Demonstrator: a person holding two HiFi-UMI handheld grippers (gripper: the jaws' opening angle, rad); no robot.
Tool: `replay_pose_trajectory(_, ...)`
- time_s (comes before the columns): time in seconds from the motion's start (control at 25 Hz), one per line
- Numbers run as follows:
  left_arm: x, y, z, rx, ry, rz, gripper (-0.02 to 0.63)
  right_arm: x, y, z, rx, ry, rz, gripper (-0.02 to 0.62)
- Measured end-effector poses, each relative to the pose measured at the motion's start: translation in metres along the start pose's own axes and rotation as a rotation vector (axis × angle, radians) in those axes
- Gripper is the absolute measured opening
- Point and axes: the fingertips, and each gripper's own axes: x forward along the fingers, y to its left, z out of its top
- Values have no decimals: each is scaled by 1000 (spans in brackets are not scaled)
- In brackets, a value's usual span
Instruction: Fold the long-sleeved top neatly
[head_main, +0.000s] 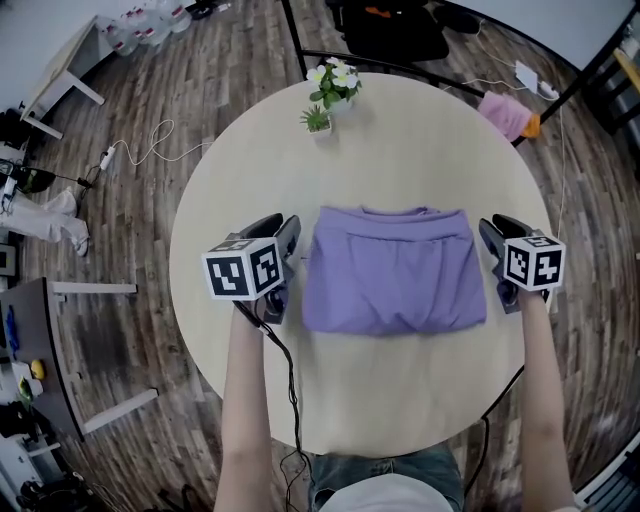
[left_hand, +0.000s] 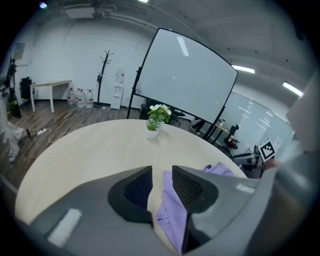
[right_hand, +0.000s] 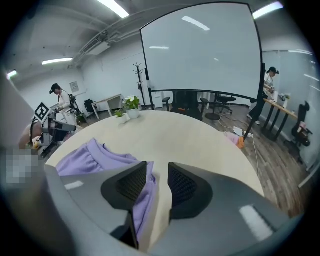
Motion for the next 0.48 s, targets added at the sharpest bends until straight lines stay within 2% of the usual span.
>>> replay_pose_trajectory(0.24, -29, -79, 7, 157, -49, -66, 127, -16, 15, 1, -25, 3, 58, 197)
replay_pose_trajectory(0.4, -36, -142, -10, 261, -51, -102, 128, -23, 17, -7, -40, 12, 105, 198)
replay_pose_trajectory(0.48, -36, -171, -22, 278, -51, -123, 128, -24, 17, -12, -49, 25, 129, 198)
